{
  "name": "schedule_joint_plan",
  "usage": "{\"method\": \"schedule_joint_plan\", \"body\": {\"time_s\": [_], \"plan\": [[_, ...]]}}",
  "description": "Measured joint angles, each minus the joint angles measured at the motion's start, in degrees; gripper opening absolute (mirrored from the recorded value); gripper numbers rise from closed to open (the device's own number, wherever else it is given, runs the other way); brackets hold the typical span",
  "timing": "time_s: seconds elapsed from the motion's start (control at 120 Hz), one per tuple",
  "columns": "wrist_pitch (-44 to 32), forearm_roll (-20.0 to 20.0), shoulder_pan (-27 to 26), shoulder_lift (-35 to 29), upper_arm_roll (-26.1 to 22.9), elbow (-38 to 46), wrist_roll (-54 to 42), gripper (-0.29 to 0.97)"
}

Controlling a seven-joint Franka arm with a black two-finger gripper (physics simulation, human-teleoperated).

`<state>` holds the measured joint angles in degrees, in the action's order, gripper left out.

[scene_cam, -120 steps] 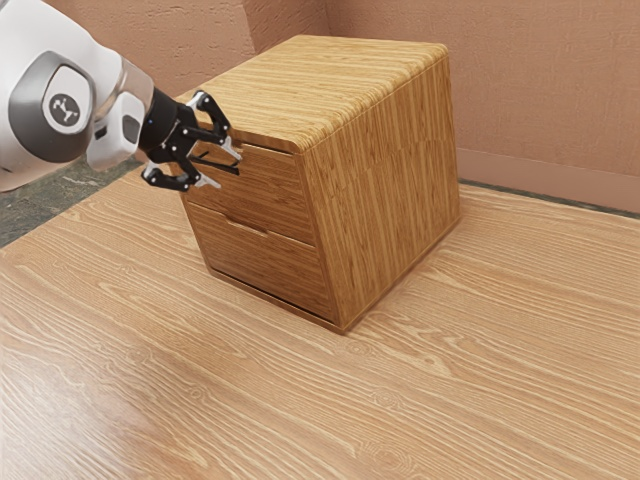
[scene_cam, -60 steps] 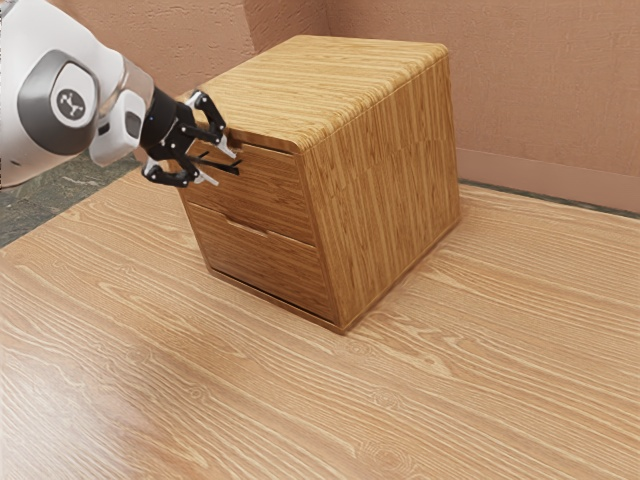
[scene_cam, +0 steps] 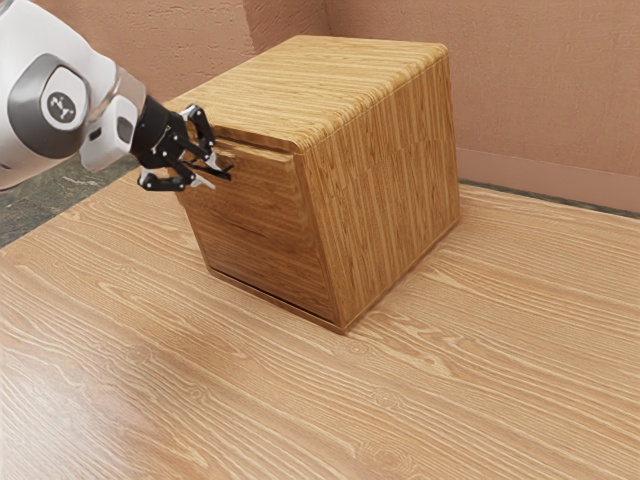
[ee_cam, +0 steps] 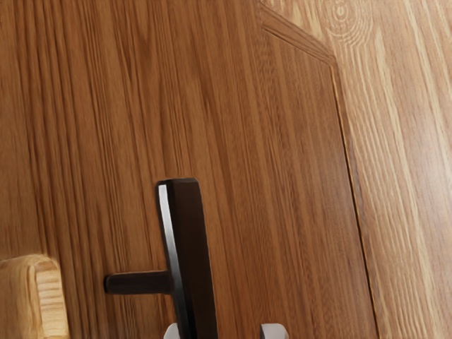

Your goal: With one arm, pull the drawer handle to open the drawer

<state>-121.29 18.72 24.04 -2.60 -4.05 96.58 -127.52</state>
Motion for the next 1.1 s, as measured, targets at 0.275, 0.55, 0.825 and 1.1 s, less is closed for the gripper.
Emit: {"method": "schedule_joint_plan", "body": {"time_s": [0.275,0.55,0.825,1.1], "plan": [[-3.25,-0.03,2.69,-5.91,0.09,7.13,1.32,0.02],[-5.52,-0.05,2.81,-9.86,0.21,12.55,2.15,-0.02],[-6.53,-0.04,2.79,-16.71,0.47,19.29,2.69,-0.02],[-7.21,-0.11,3.02,-23.63,0.89,25.91,3.03,-0.03]]}}
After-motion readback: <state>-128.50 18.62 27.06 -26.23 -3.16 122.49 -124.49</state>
